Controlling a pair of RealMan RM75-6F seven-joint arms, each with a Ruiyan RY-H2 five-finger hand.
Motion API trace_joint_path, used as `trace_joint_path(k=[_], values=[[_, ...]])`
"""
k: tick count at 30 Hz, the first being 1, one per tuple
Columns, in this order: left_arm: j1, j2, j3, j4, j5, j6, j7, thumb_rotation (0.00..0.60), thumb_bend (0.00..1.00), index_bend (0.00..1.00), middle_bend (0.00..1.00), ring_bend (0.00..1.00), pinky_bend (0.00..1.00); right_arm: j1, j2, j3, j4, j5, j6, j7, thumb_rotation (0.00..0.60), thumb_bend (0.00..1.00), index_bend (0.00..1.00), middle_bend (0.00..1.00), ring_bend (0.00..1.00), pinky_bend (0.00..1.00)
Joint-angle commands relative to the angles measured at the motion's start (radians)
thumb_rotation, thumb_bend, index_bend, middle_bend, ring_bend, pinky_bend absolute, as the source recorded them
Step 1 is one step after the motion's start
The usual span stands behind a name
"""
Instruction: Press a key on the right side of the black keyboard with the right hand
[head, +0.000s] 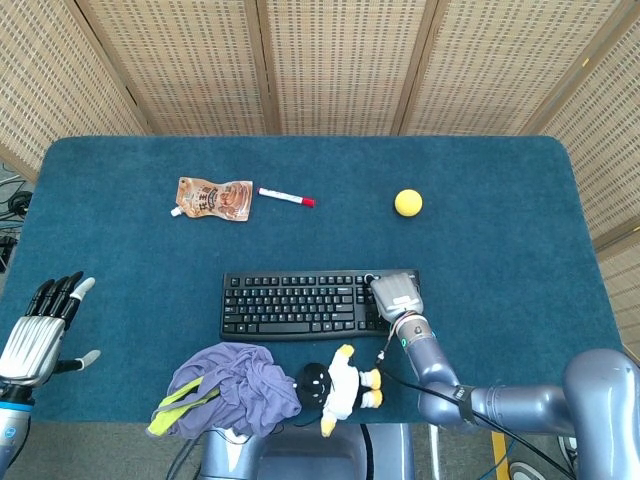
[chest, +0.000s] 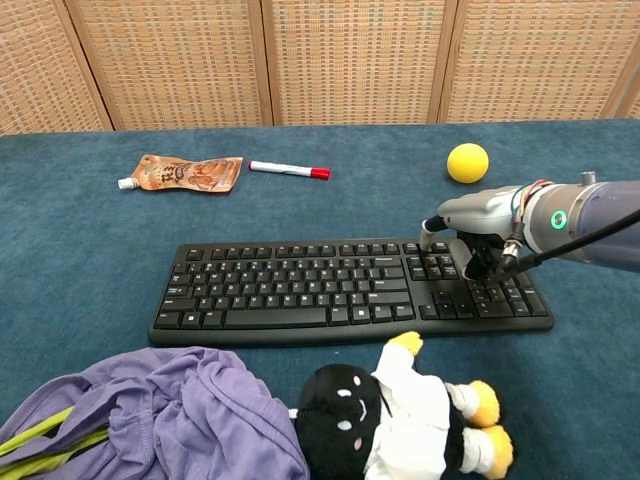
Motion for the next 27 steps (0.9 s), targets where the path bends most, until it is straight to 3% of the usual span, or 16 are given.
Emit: trace_joint_path(k=[1,13,15,18,21,26,27], values=[[0.000,0.000,0.000,-0.001,0.001,0.000,0.000,0.600,0.04,0.00,0.00,0.00,0.00,0.002,0.001,-0.001,-0.002,0.002,0.004,-0.002,0.600,0.97,0.18,0.75,0.66,0.50],[0.001,0.002,-0.001,0.000,0.000,0.004,-0.005,0.600,0.04,0.00,0.00,0.00,0.00,0.017,0.067,0.015,-0.102,-0.015,0.095,-0.033,0.600,0.97,0.18,0.75,0.66,0.50],[0.001,0.003,0.000,-0.001,0.002,0.005,-0.006,0.600,0.04,0.00,0.00,0.00,0.00,0.012,0.090,0.021,-0.130,-0.033,0.124,-0.030,0.600,0.97,0.18,0.72,0.65,0.50],[0.001,0.002,0.002,-0.002,0.006,0.005,-0.005,0.600,0.04,0.00,0.00,0.00,0.00,-0.011,0.136,0.023,-0.184,-0.094,0.185,-0.008,0.600,0.95,0.18,0.61,0.55,0.50],[0.001,0.001,0.005,-0.002,0.008,0.003,-0.001,0.600,0.04,0.00,0.00,0.00,0.00,-0.063,0.200,0.002,-0.250,-0.196,0.252,0.039,0.600,0.83,0.13,0.47,0.41,0.49],[0.002,0.000,0.006,-0.004,0.012,0.008,0.001,0.600,0.04,0.00,0.00,0.00,0.00,-0.161,0.285,-0.039,-0.314,-0.327,0.338,0.137,0.600,0.43,0.02,0.15,0.08,0.33],[0.003,0.000,0.006,-0.005,0.012,0.008,0.002,0.600,0.04,0.00,0.00,0.00,0.00,-0.192,0.309,-0.057,-0.328,-0.372,0.358,0.170,0.600,0.39,0.01,0.11,0.05,0.30]])
